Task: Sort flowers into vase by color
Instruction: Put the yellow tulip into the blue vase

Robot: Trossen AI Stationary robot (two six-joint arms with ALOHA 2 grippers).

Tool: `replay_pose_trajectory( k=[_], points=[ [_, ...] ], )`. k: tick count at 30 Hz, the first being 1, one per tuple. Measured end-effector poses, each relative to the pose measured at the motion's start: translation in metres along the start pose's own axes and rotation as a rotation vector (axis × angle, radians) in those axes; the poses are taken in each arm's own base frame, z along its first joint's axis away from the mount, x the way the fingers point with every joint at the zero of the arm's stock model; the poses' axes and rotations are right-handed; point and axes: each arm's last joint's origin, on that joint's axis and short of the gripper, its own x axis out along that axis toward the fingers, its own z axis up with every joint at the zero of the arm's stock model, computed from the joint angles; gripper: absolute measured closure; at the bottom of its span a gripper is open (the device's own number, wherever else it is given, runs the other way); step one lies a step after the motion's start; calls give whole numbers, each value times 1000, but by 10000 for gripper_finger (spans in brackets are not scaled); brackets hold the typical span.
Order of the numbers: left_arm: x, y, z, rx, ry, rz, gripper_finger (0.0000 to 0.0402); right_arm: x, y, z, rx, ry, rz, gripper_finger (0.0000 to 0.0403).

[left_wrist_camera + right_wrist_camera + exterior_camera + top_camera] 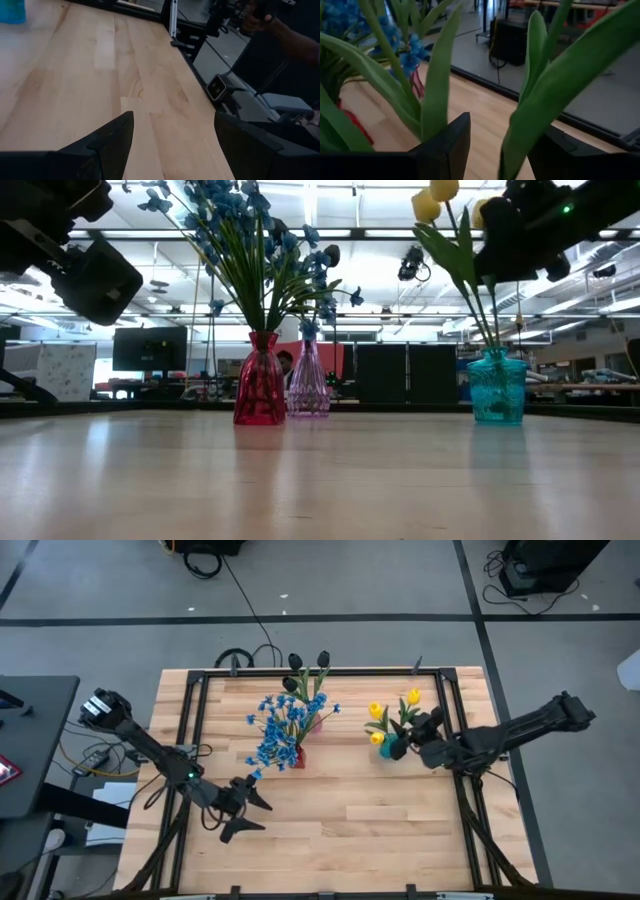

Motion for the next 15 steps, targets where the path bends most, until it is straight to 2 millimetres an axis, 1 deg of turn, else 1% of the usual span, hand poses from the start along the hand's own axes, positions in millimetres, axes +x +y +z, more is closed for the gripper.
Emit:
replay_pose_trajectory(
  k=[4,9,12,15],
  points=[
    [-1,0,2,-11,-14,-2,120,-2,-11,4,-16,44,35,216],
    [-3,-2,4,-20,-14,-39,120,-6,-19,10,-7,88,143,207],
    [-8,-4,10,-26,-31,-81,120,-9,-23,13,24,113,222,204],
    [-15,-4,15,-6,-47,-88,120,-13,-30,16,43,143,290,203]
  ],
)
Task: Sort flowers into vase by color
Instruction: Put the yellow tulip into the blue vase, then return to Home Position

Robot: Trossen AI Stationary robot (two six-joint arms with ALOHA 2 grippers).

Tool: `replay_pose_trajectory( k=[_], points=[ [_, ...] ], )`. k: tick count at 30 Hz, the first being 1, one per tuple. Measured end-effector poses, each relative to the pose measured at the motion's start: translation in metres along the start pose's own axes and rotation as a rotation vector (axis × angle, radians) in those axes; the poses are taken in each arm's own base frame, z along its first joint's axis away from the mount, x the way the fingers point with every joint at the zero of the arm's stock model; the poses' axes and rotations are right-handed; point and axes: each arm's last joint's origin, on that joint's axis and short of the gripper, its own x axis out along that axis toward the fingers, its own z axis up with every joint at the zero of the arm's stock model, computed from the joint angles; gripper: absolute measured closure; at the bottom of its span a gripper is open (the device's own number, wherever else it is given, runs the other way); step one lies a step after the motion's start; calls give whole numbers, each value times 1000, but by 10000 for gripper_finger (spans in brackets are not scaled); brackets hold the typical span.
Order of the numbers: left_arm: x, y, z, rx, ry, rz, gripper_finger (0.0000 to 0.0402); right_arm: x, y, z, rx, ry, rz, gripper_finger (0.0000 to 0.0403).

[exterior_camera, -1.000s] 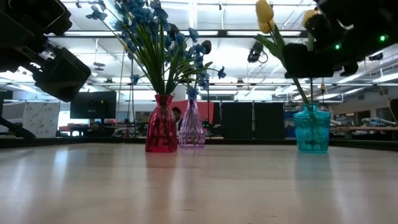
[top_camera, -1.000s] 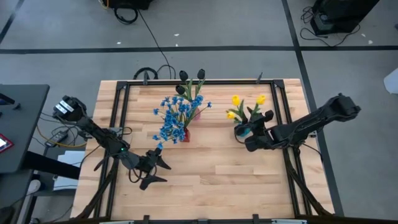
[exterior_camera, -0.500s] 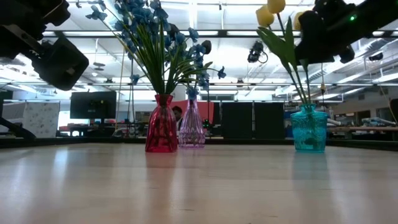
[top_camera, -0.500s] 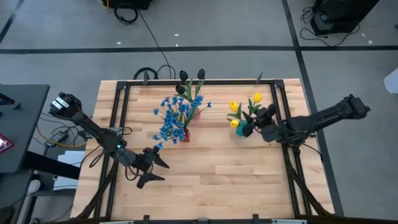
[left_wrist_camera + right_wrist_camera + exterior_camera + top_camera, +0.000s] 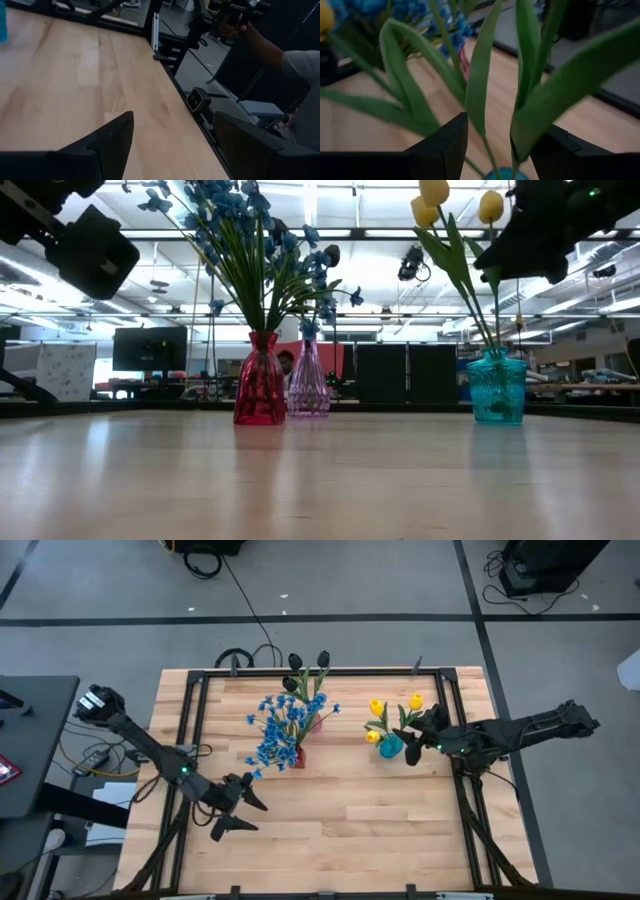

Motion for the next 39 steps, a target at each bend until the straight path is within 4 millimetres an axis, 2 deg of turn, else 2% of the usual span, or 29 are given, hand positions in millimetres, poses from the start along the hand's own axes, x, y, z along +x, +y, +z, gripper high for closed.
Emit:
replay_pose_trajectory(
  k=[5,11,21,27,31,35,39],
  points=[
    [-16,0,8,40,3,2,120,-19,-11,11,21,66,66,203],
    [-43,0,24,68,-74,-29,120,-39,-21,20,34,40,185,203],
    [-79,5,35,115,-165,-33,120,-64,-44,18,54,-129,304,203],
    [-98,13,35,150,-203,63,120,-63,-49,5,39,-310,393,203],
    [-110,15,37,178,-256,68,120,-54,-51,-13,12,-405,411,203],
    [-122,21,33,182,-264,106,120,-44,-49,-26,-10,-416,402,203],
    [-127,25,32,180,-272,175,120,-42,-50,-26,-13,-421,369,203]
  ],
)
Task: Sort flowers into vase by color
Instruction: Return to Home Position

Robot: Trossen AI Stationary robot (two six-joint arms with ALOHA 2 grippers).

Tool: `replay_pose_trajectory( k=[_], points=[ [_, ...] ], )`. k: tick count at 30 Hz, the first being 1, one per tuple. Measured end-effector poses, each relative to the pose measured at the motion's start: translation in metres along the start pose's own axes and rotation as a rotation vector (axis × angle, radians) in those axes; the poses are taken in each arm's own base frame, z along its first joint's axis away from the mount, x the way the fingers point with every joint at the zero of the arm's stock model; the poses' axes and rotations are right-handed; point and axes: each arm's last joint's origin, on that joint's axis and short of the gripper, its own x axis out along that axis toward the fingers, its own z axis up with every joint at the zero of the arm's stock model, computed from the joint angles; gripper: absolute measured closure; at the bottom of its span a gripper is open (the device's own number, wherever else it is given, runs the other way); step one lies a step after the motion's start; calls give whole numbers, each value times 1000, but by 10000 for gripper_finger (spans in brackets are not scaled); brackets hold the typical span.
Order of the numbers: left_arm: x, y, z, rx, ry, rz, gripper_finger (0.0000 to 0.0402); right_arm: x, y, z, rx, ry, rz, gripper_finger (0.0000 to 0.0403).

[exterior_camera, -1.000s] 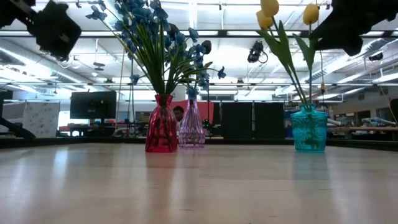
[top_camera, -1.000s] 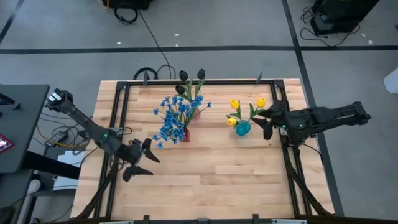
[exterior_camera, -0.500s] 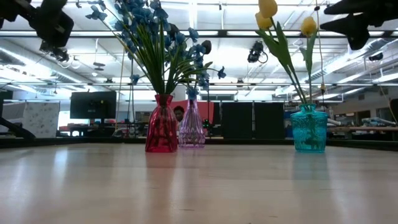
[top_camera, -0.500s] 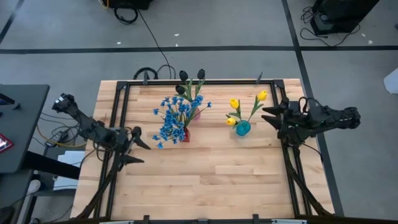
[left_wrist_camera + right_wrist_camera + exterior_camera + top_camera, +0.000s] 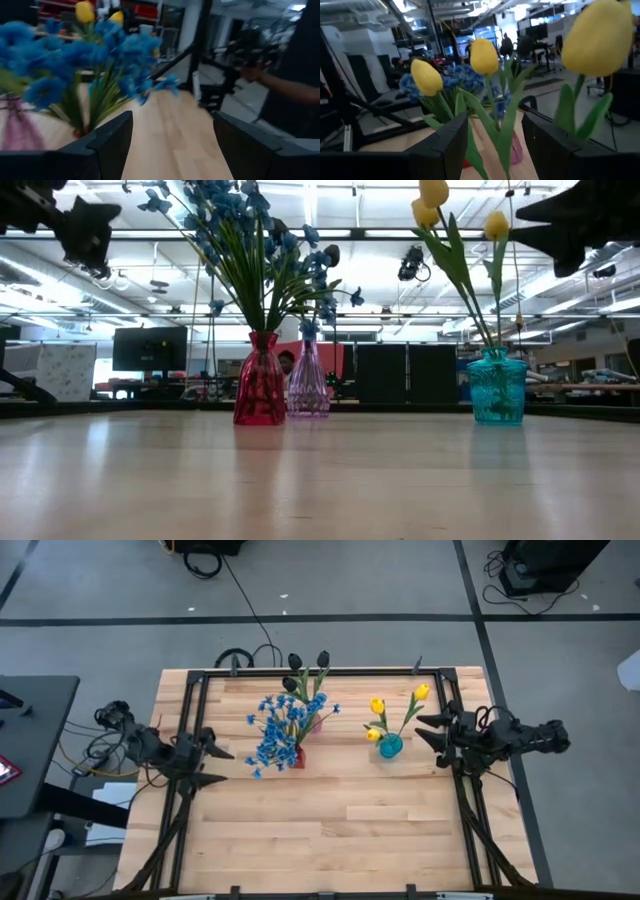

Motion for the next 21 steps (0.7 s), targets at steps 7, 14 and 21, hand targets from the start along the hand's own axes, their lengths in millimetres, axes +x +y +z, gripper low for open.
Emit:
replay_pose_trajectory(
  k=[7,14,21],
  points=[
    [0,5,-5,59,26,153,120,2,-2,-3,-39,2,-16,212],
    [7,6,-23,57,7,209,120,10,-3,-32,1,54,40,227],
    [7,5,-16,120,-53,232,127,16,-5,-52,11,-49,107,233]
  ],
)
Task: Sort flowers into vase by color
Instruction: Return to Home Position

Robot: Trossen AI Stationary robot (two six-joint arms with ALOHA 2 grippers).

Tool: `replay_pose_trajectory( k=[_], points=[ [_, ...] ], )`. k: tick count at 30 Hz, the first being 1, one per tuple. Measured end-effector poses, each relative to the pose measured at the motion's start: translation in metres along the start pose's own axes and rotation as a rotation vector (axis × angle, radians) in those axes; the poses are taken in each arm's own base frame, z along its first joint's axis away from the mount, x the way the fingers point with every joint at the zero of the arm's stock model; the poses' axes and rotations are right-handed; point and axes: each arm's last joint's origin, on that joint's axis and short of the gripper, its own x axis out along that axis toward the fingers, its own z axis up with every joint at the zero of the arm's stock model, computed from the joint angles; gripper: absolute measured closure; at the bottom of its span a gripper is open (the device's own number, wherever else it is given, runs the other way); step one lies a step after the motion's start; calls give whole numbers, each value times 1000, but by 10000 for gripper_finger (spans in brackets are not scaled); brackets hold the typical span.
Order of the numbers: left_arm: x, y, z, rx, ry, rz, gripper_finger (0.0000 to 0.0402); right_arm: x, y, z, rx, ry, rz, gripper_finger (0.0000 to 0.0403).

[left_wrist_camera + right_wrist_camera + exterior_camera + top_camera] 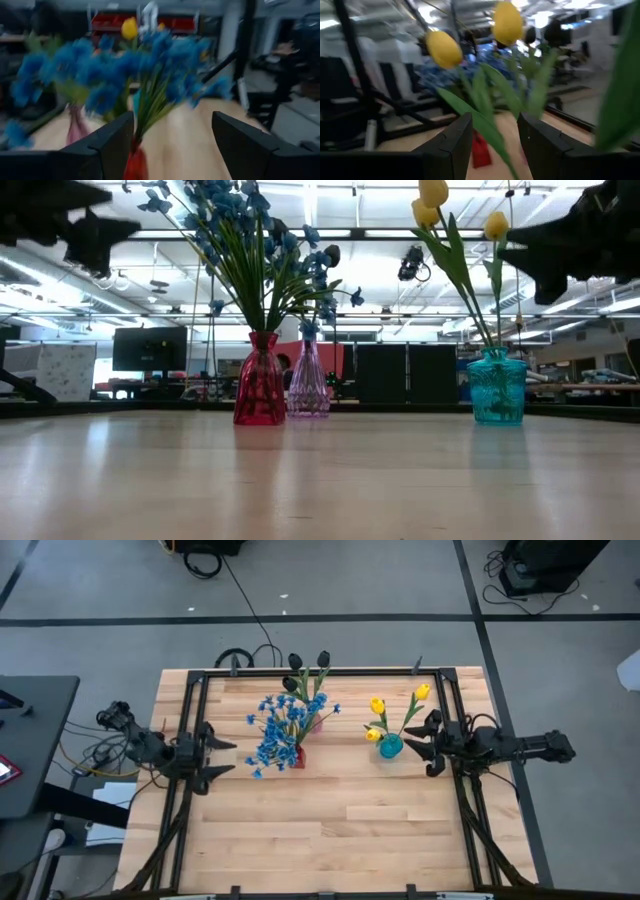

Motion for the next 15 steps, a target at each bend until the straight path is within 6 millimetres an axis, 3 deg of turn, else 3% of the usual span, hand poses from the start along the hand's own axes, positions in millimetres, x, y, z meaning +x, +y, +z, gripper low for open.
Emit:
replay_pose_trajectory(
  k=[5,12,15],
  points=[
    [0,-2,1,-5,-24,-43,151,1,0,4,-5,-36,38,236],
    [8,-8,-35,-23,-39,-67,169,1,-2,6,-8,-55,14,237],
    [9,-9,-37,-29,-24,-77,170,1,-2,6,-9,-56,9,237]
  ],
)
